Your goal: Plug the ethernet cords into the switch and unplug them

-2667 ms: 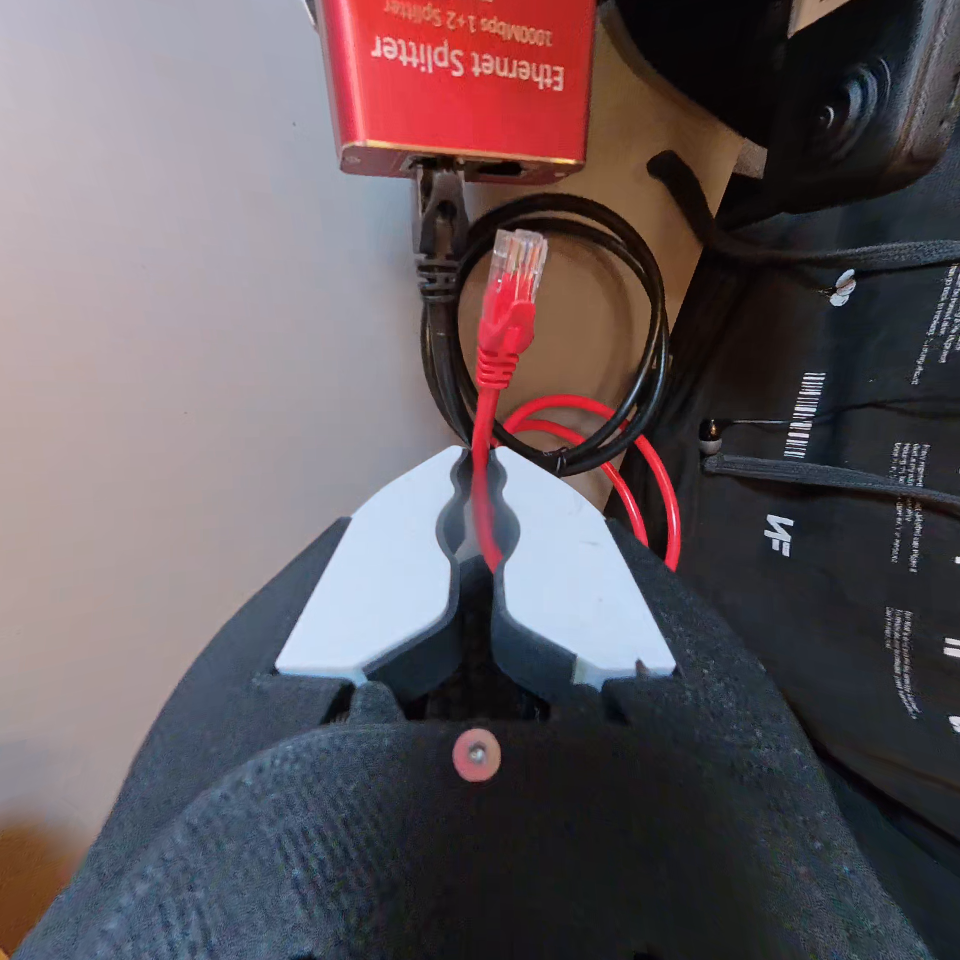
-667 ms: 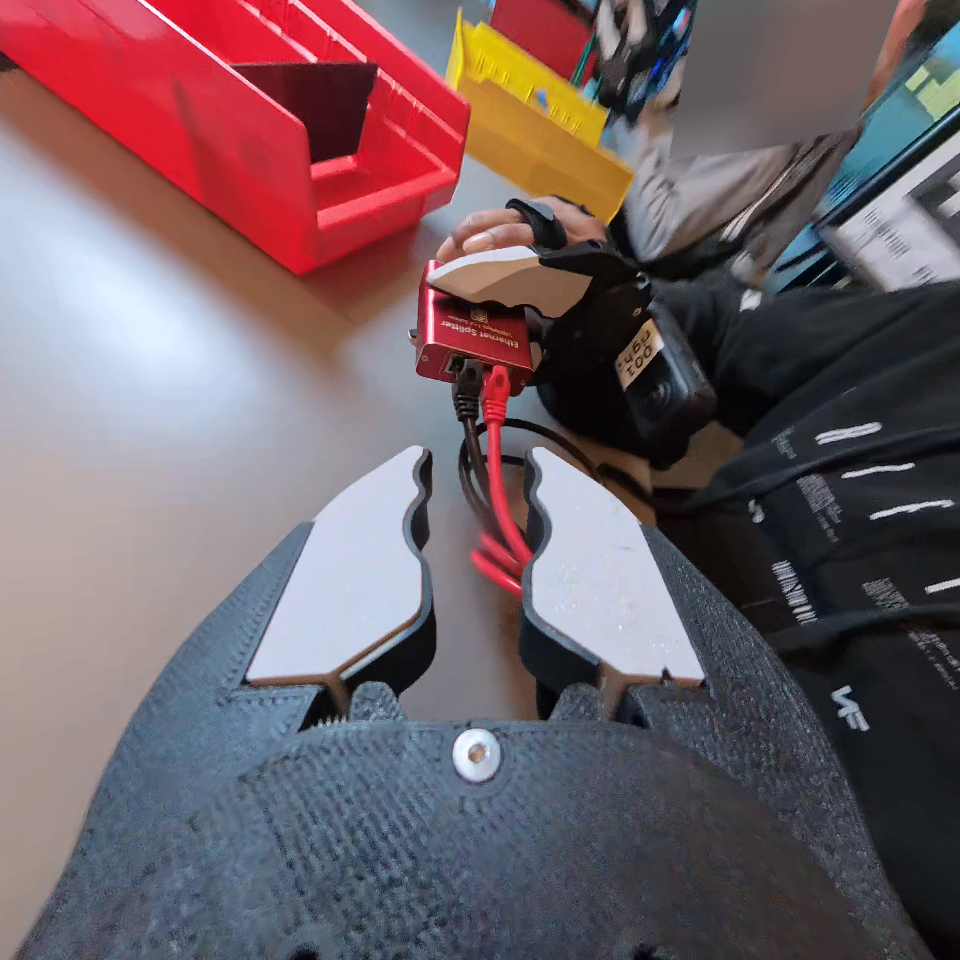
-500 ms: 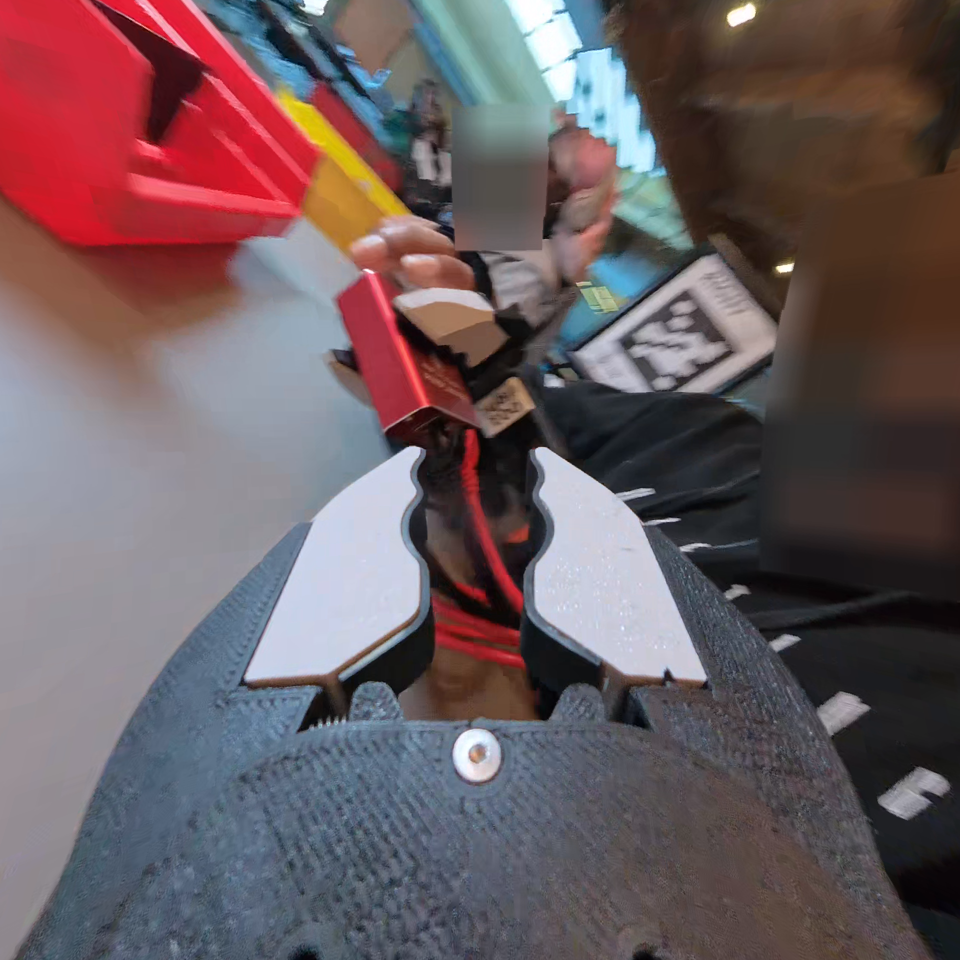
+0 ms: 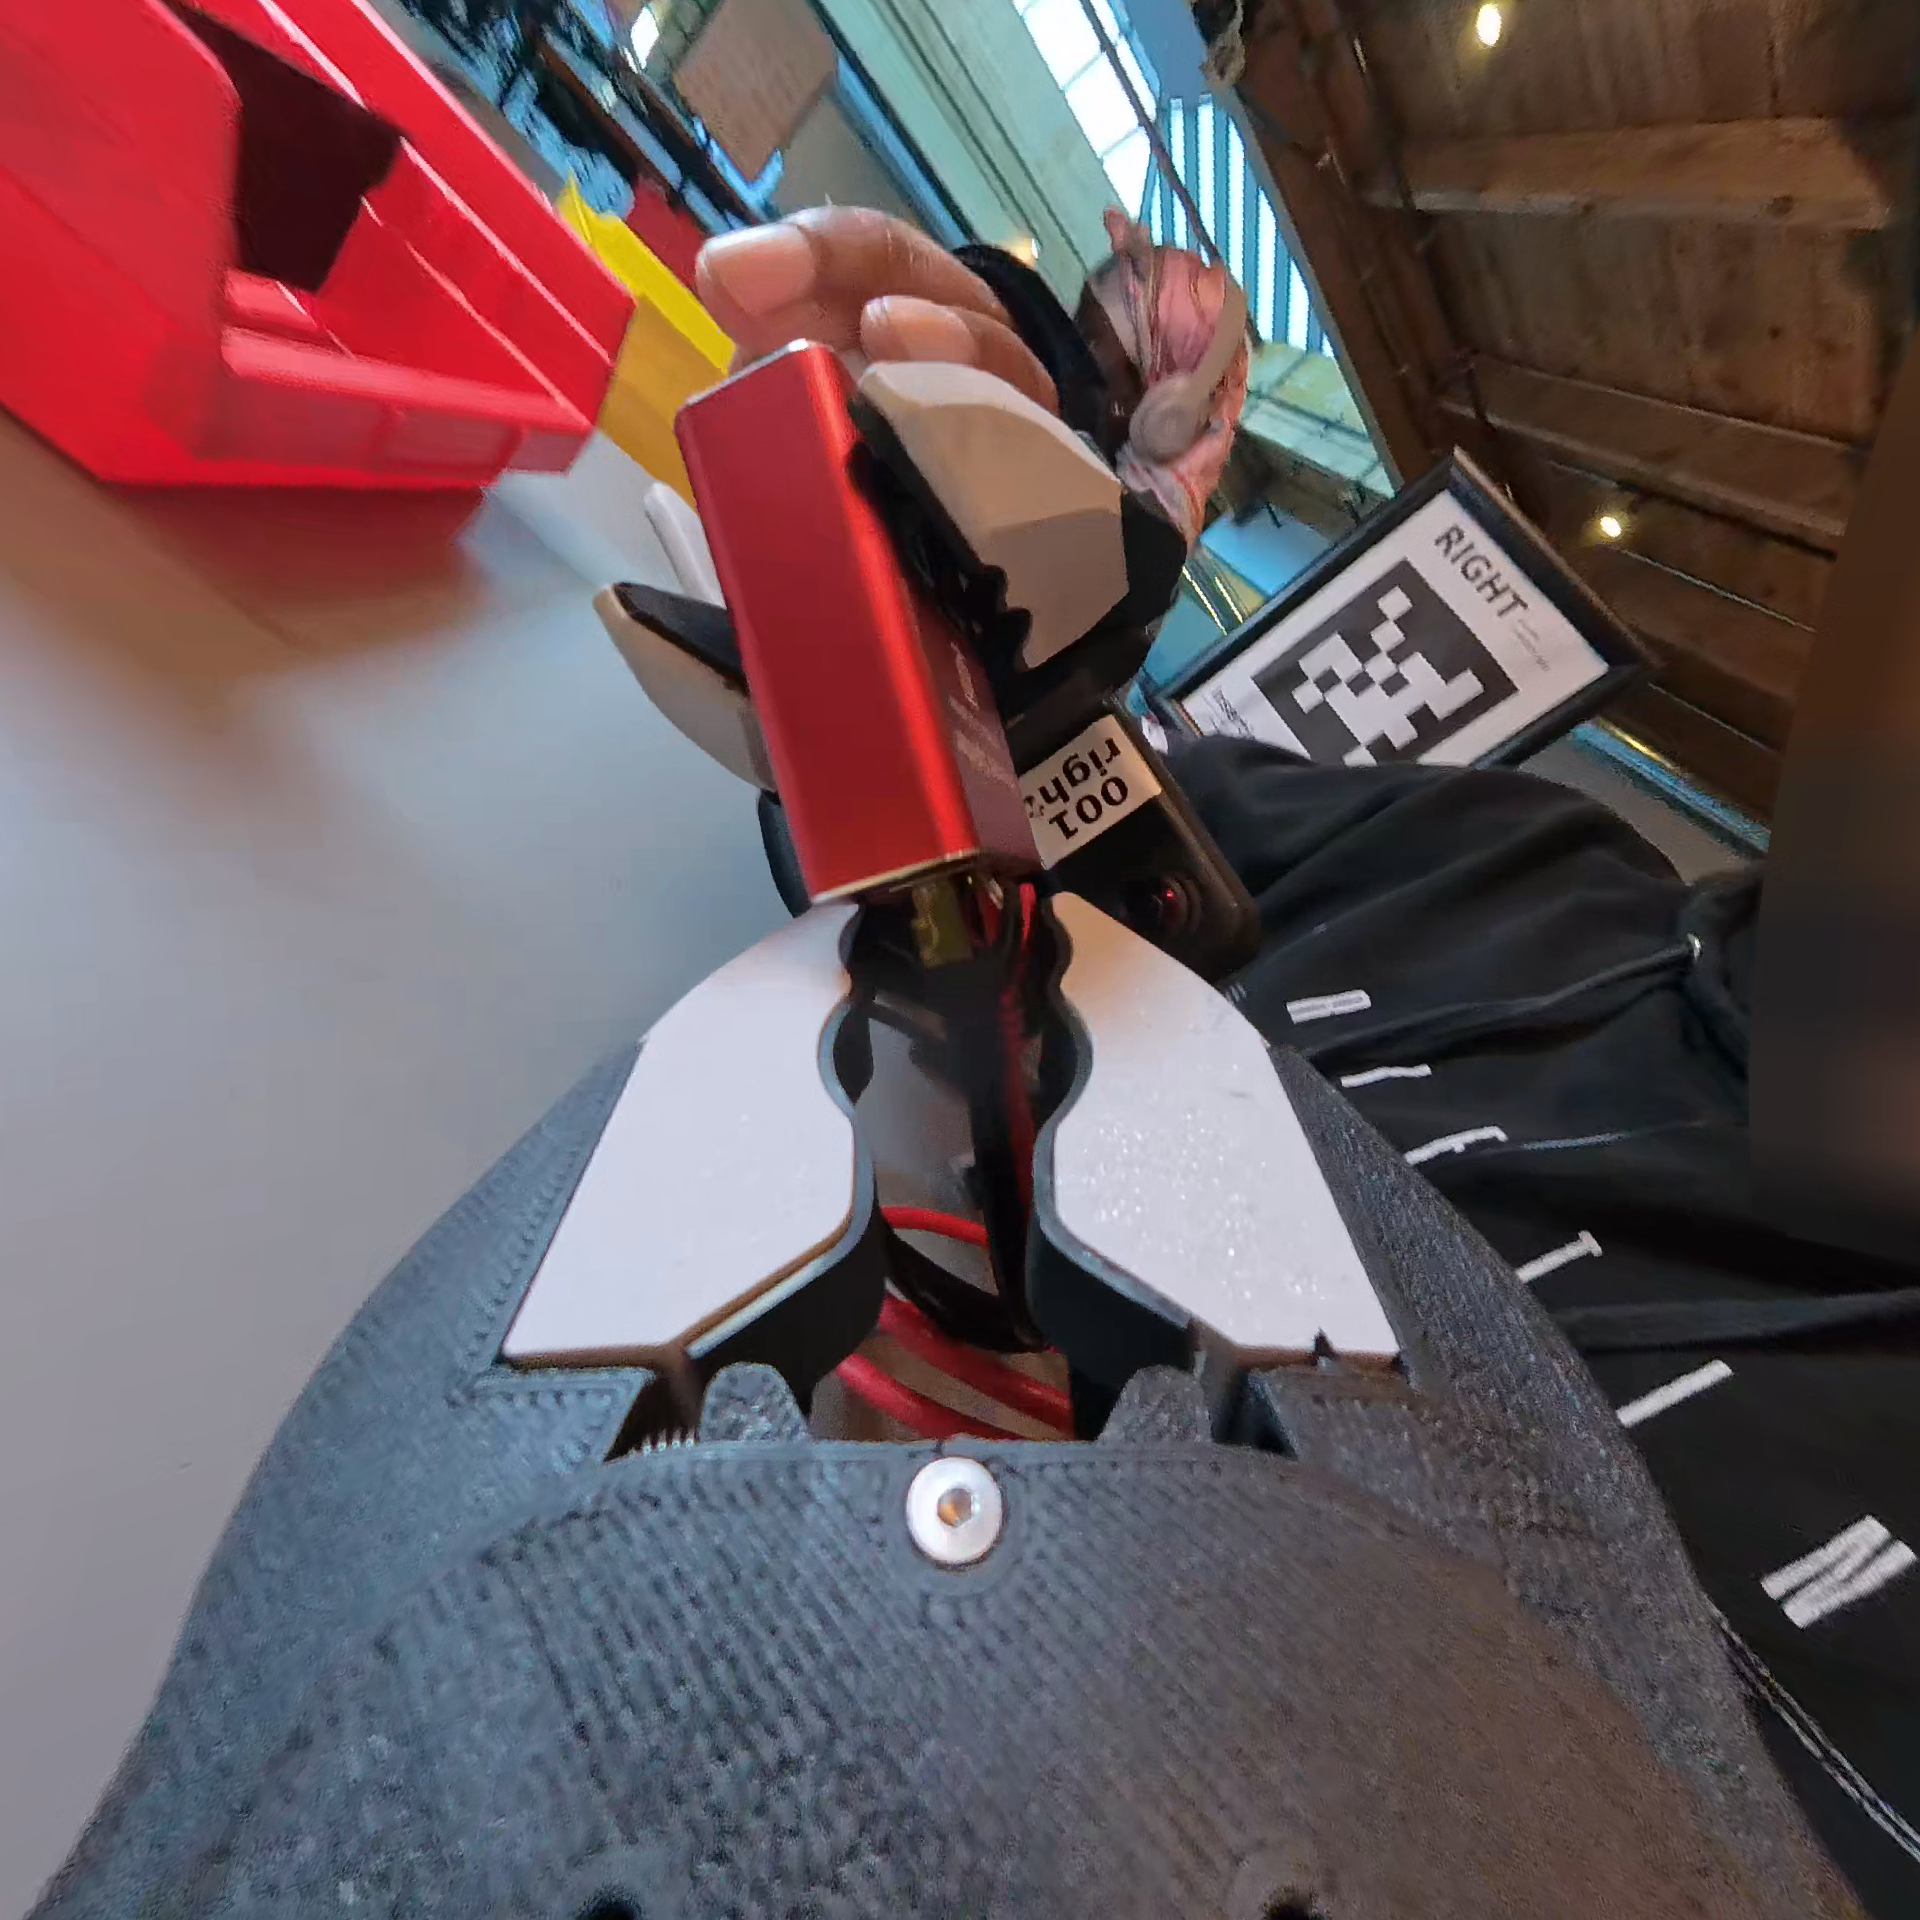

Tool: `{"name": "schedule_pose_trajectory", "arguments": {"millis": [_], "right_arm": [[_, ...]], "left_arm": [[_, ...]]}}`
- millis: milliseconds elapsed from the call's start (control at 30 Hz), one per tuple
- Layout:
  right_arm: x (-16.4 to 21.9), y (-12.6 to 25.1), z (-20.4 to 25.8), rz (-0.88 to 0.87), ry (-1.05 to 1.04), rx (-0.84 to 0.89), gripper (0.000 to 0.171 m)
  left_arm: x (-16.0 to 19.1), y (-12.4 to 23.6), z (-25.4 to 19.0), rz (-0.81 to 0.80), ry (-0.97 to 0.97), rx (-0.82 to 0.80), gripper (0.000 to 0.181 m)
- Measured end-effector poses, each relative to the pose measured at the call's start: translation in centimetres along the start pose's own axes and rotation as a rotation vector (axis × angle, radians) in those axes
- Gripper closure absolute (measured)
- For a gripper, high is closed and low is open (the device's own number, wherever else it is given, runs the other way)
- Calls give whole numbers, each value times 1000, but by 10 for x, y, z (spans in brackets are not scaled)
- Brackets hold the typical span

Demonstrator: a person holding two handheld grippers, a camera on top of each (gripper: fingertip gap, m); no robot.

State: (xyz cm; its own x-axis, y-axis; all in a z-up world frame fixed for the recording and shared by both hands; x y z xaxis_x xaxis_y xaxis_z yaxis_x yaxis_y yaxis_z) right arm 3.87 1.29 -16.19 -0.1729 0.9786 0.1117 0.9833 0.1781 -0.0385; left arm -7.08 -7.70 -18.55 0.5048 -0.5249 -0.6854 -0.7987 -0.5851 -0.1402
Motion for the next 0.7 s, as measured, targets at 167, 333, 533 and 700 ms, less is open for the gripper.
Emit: {"name": "schedule_pose_trajectory", "arguments": {"millis": [167,333,533,700], "right_arm": [[25,-7,-26,149,-336,16,126],[40,7,-29,63,-1113,-128,125],[24,1,-33,-343,-2062,-224,115],[29,5,-58,-385,-1926,-345,144]], "left_arm": [[-22,22,-4,-187,-139,-93,163],[-28,40,-14,-305,-305,-175,163],[-22,21,-31,-331,-557,-239,163],[-17,7,-51,-246,-752,-256,153]]}}
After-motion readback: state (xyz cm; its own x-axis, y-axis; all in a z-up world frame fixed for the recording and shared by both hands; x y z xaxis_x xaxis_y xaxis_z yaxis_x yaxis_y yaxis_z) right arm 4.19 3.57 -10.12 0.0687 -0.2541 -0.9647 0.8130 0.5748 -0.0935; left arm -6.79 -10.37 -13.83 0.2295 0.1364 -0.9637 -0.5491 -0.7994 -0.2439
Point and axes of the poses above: each gripper's, where its closed fingertips meet, y back along the fingers, x out of its underside, z = x × y across the jaws, the point moved 9 cm from there along y, back along the fingers, and after that the axes turned 10 degrees about -z, right-handed, at the moved point
